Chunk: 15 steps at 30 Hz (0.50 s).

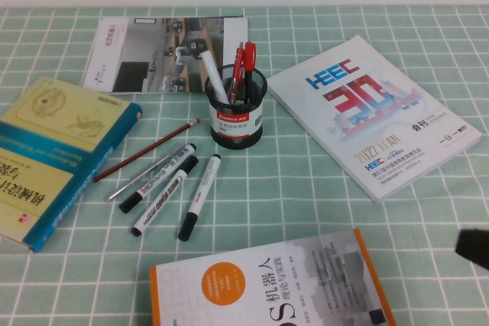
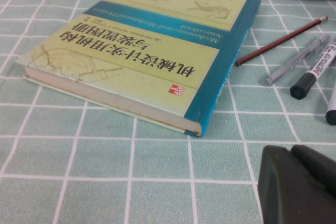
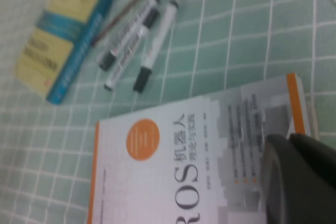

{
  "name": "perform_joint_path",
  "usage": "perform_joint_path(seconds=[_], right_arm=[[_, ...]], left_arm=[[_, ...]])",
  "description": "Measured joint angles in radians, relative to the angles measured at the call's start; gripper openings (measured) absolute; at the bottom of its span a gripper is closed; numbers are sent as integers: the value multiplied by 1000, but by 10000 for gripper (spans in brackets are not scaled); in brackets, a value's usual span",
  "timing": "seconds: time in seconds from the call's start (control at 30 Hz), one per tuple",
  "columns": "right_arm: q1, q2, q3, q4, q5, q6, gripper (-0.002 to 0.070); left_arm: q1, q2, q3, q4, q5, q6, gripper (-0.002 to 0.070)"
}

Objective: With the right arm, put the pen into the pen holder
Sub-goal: Pick up the pen on the table

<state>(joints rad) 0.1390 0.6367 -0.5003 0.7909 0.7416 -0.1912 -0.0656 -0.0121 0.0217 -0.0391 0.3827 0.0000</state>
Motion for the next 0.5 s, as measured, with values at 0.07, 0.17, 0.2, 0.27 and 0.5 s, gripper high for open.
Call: perform_joint_path(seconds=[0.07,0.17,0.2,0.27,0.5], right_arm=[[0,100,-72,-32,53,-2,-20],[0,259,-171,-52,99,-2,-20],[0,310,-204,-54,108,-2,-20],[18,395,-263,-71,111,4,-20],[270,673,-444,-238,41,203,-20]], left_arm=[[0,0,0,0,0,0,-6],[0,0,0,0,0,0,-6],[0,0,0,0,0,0,-6],[0,0,0,0,0,0,-6],[0,0,0,0,0,0,-6]])
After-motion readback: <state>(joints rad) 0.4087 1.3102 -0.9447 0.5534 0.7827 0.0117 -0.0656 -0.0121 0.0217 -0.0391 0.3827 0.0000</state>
